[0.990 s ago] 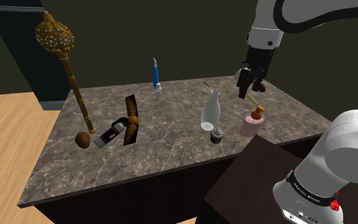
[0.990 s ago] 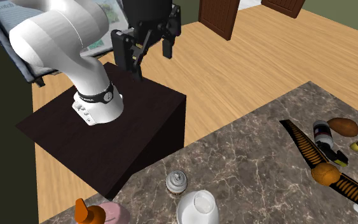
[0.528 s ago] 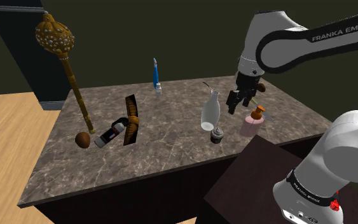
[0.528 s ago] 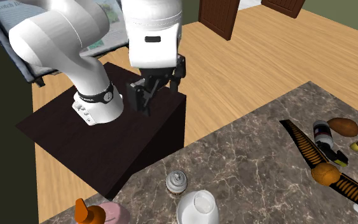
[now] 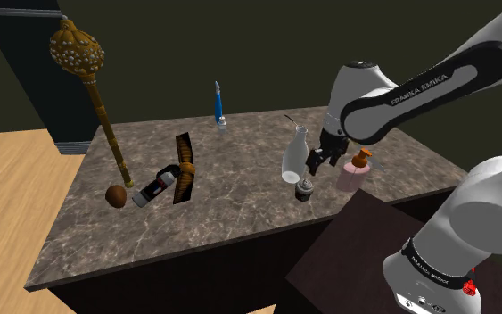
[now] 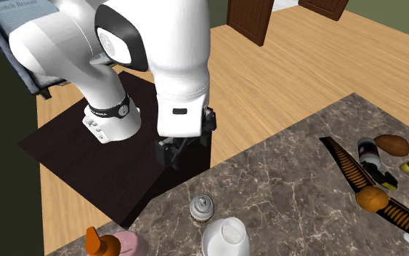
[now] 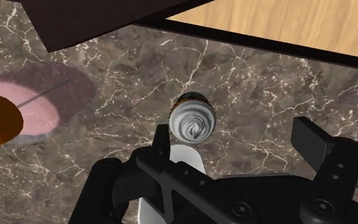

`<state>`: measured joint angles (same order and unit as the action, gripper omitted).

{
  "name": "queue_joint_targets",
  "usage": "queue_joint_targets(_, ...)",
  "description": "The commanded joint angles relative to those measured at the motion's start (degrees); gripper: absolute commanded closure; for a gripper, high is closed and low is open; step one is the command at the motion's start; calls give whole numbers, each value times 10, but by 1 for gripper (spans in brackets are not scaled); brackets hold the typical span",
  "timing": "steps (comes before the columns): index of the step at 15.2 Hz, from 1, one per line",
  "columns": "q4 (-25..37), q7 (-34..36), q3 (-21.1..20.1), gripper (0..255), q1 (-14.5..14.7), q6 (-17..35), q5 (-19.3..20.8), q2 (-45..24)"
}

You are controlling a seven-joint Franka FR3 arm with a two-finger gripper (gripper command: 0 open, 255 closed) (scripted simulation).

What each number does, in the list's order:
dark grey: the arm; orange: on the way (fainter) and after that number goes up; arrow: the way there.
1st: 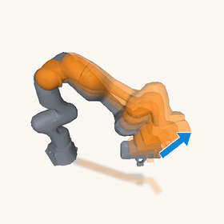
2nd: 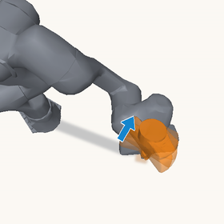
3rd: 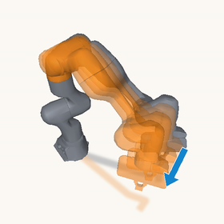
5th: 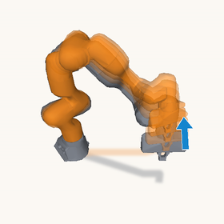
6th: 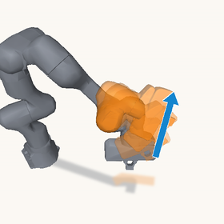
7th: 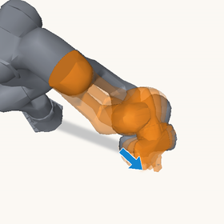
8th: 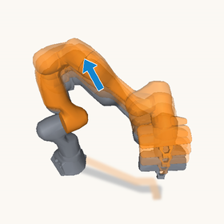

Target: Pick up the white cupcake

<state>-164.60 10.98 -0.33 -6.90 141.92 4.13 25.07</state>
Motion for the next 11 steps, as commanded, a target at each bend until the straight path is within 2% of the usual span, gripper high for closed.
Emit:
queue_joint_targets(1,-5,19,-5,0,-14,78,15,-62)
queue_joint_targets(3,-3,43,-12,0,-33,144,39,-120)
queue_joint_targets(5,5,82,-21,0,-59,206,83,-182)
queue_joint_targets(7,21,151,-25,0,-90,261,166,-246)
queue_joint_targets(9,49,262,4,0,-97,304,300,-311)
queue_joint_targets(11,57,292,28,0,-80,317,335,-331)
